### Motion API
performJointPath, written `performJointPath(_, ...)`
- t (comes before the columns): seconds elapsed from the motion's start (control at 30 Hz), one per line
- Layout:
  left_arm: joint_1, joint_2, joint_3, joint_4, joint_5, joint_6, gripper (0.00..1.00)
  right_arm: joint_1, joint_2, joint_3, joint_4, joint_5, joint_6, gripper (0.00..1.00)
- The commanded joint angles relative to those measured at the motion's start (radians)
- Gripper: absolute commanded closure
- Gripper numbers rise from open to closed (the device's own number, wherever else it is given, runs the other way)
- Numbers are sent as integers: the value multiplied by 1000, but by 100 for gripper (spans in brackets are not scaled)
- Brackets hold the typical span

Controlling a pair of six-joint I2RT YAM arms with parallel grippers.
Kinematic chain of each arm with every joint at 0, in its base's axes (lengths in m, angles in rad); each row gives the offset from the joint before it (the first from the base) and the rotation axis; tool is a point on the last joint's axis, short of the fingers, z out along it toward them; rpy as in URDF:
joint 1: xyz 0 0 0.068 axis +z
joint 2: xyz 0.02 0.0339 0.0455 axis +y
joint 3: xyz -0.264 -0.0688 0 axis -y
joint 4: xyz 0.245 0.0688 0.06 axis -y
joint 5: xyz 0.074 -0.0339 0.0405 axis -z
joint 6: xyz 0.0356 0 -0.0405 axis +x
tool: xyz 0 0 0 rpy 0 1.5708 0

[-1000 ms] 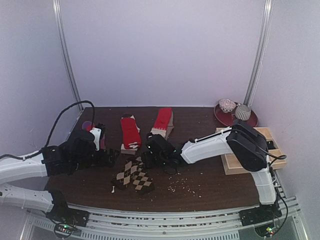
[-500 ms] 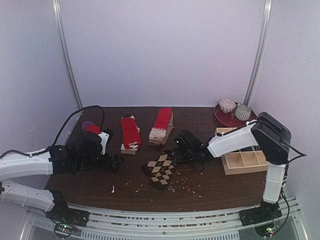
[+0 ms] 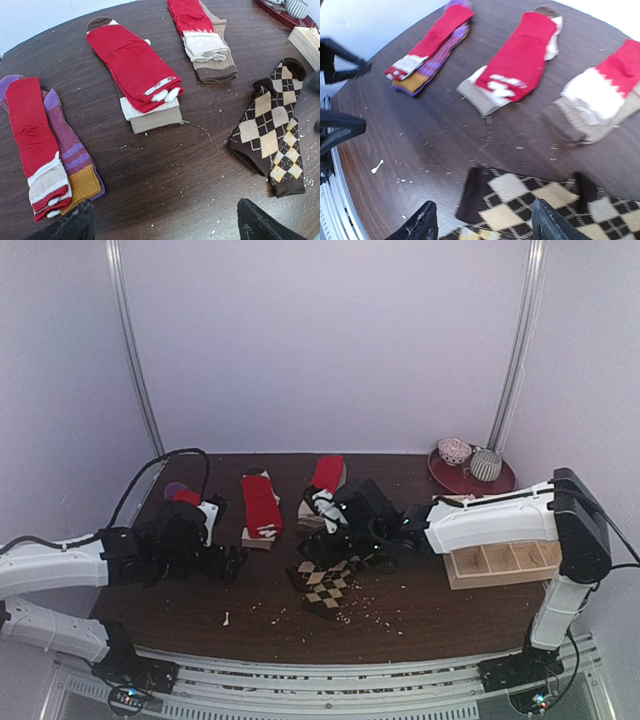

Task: Roll the socks
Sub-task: Adjust the sock at the center of the board.

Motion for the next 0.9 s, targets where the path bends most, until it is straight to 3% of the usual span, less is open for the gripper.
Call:
performJointPath(0.0, 4, -7, 21, 6, -50, -50, 2, 69, 135, 72, -75, -30, -24, 36)
performJointPath(0.17, 4, -21, 11, -49, -109, -108, 2, 102, 228, 122, -38, 3, 34, 39)
performJointPath(0.53, 4, -62, -48, 9, -69, -109, 2, 137, 300, 145, -51, 199, 81, 42)
performJointPath(0.87, 4, -64, -73, 28, -48, -100, 2, 136, 351, 183, -85, 163, 54, 71)
